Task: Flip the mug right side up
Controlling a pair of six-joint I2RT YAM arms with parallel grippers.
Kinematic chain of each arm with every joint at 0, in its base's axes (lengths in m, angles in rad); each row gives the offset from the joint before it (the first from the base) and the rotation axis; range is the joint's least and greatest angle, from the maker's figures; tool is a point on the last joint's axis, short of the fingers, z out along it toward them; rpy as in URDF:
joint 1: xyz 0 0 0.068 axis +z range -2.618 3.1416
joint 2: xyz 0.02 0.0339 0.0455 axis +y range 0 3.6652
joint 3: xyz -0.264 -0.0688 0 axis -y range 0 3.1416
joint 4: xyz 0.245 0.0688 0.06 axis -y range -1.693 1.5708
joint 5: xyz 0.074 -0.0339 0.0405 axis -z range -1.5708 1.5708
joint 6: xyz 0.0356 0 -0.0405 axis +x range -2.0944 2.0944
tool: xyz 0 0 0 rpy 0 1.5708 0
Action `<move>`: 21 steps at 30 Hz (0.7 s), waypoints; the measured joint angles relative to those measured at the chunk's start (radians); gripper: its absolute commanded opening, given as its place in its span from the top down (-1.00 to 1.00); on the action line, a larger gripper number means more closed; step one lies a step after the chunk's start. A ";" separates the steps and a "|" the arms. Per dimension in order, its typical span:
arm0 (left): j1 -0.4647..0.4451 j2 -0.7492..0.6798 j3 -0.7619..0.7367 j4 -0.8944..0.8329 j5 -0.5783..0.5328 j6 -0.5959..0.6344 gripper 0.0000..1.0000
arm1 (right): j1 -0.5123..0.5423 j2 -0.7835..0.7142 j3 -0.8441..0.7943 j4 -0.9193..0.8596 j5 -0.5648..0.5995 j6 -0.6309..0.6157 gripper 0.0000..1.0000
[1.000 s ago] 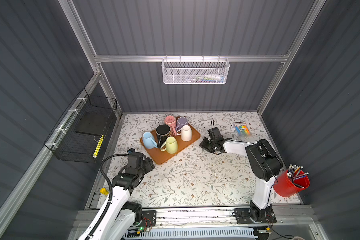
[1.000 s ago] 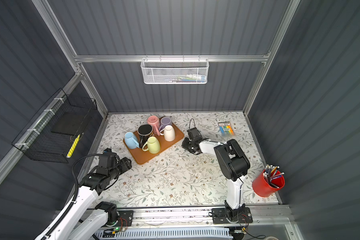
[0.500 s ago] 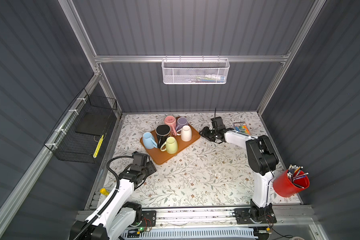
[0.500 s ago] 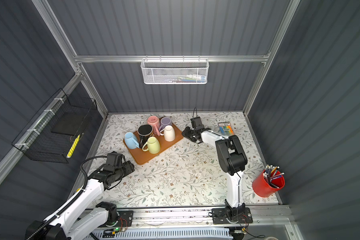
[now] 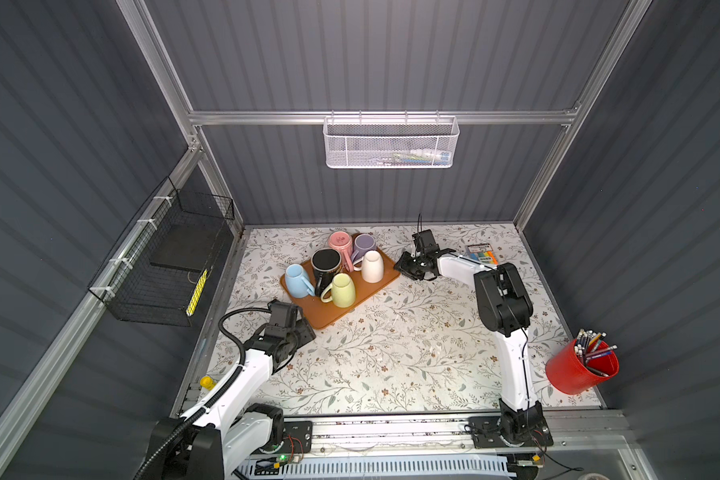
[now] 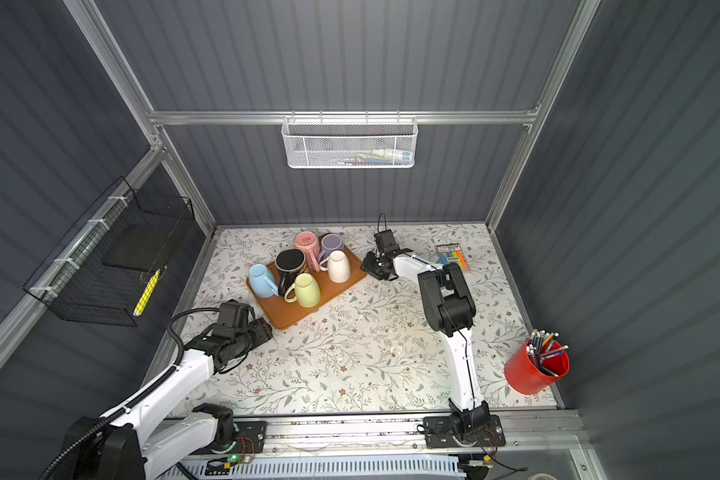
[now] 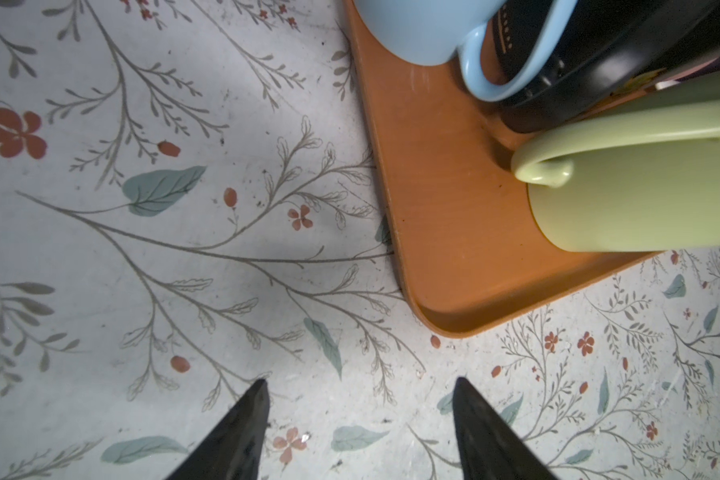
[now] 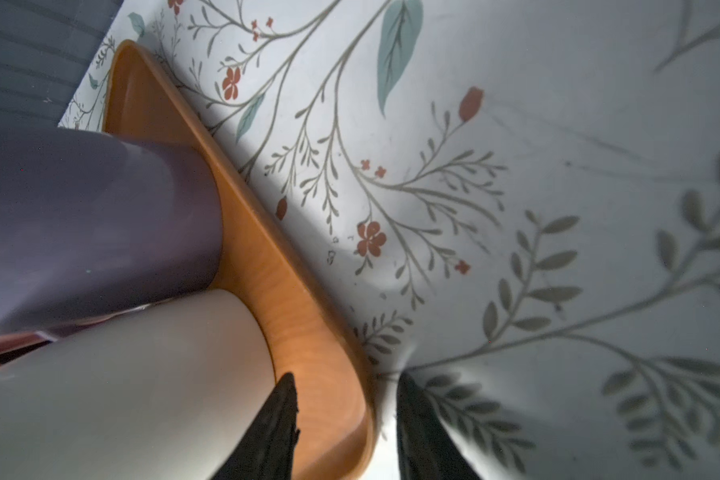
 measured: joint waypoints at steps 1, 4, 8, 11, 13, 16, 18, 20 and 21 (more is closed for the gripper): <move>0.000 0.002 0.000 0.002 0.000 0.000 -0.41 | 0.000 0.003 0.009 -0.005 0.001 0.002 0.24; 0.000 0.008 0.000 0.011 0.000 0.000 -0.42 | 0.000 0.017 0.030 -0.014 0.001 0.005 0.31; 0.000 0.010 0.000 0.019 0.000 0.000 -0.42 | 0.002 0.030 0.046 -0.019 0.005 0.009 0.49; 0.000 0.010 0.000 0.022 0.000 0.001 -0.43 | 0.002 0.036 0.056 -0.036 0.016 0.008 0.63; 0.000 0.010 0.000 0.022 0.000 0.001 -0.43 | 0.002 0.036 0.056 -0.044 0.021 0.000 0.74; 0.000 0.010 0.001 0.021 0.000 0.004 -0.44 | 0.003 0.035 0.057 -0.069 0.019 -0.032 0.94; 0.000 0.010 0.002 0.021 -0.001 0.005 -0.44 | 0.006 0.034 0.059 -0.068 0.022 -0.037 1.00; 0.000 0.010 0.002 0.020 -0.001 0.010 -0.45 | 0.009 0.034 0.059 -0.068 0.030 -0.041 1.00; 0.000 0.010 0.002 0.020 -0.001 0.012 -0.45 | 0.010 0.034 0.059 -0.069 0.033 -0.042 1.00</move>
